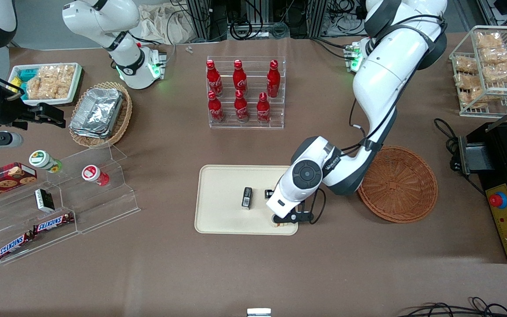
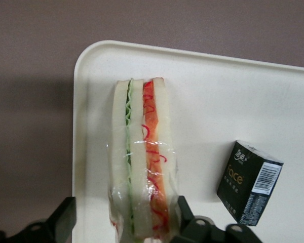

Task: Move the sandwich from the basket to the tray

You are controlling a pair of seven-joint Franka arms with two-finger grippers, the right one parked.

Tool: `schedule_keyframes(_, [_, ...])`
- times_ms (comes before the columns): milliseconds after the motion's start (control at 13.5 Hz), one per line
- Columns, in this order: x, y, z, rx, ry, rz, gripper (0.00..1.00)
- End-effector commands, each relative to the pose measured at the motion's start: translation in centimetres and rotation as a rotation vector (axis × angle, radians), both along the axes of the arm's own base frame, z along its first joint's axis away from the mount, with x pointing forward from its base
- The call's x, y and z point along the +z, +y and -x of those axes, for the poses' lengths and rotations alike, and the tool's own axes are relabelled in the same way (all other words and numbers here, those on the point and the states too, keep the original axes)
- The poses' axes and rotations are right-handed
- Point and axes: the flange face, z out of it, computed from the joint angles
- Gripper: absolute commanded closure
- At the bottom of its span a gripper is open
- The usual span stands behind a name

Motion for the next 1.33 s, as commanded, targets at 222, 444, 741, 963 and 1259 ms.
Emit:
schedule_keyframes(222, [4.5,-0.4,-2.0,0.188,-0.057,0.037,0.00])
schedule_keyframes(444, [12.7,1.8,-3.4,0.255,-0.149,0.060,0.00])
schedule_keyframes(741, [21.7,12.5,-4.2,0.323,-0.061,-0.046,0.00])
schedule_keyframes(963, [26.3,20.9,-2.8,0.190,-0.045,-0.049,0.00])
schedule_keyframes(1259, [26.9,30.7,0.9,-0.007,-0.058,-0.161,0.00])
